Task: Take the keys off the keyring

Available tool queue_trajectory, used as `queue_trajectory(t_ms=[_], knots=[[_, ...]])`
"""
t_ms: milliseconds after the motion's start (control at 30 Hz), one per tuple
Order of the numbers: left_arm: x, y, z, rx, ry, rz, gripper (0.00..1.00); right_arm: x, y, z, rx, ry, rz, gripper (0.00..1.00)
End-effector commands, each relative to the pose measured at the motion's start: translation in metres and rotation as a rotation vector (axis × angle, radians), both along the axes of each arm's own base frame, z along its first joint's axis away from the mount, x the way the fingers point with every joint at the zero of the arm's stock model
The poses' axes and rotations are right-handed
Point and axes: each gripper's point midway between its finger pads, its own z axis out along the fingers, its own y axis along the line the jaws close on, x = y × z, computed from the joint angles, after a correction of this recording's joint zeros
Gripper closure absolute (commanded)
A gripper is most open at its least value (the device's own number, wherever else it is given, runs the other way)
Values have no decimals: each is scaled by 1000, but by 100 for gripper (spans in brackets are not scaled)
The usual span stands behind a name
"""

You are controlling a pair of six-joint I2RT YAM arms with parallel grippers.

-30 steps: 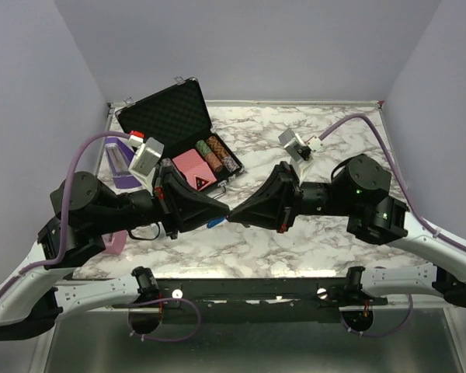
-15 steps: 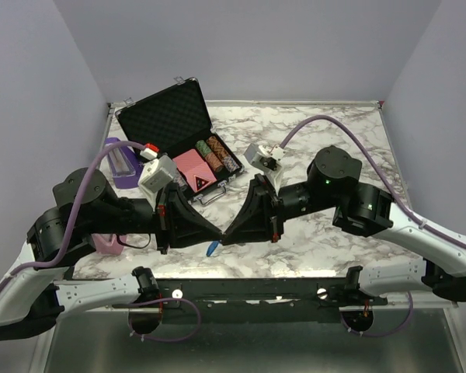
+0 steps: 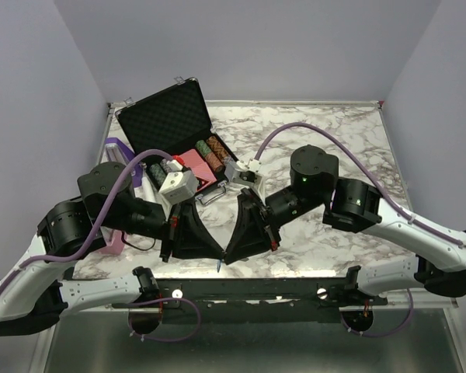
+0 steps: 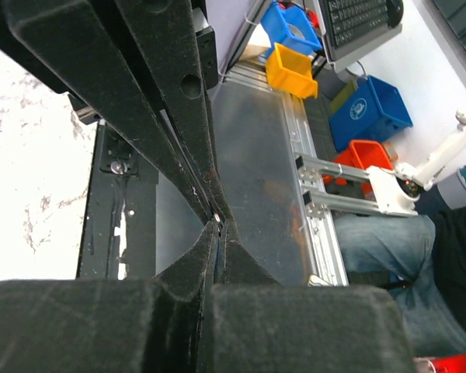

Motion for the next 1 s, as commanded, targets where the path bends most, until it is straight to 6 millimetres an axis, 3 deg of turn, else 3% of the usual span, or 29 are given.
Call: queue_trajectory(t_ms=[0,333,633,700,867,967], knots=[[-9,-7,-29,96,32,-114,100,-3,4,29,95,-42,36,99],[-16,-11,-47,160,85,-196,100,-10,5,22,35,-21,114,99],[-7,-15,-50,183,93,-136,99,-8,4,19,31,-25,93,99],[-2,-16,-49,186,92,-95,93,-8,4,18,32,-25,87,99],[8,-17,-42,167,92,-6,65,-6,2,18,38,-27,67,99],[13,-16,-34,140,94,39,55,-6,1,18,41,-31,59,99]])
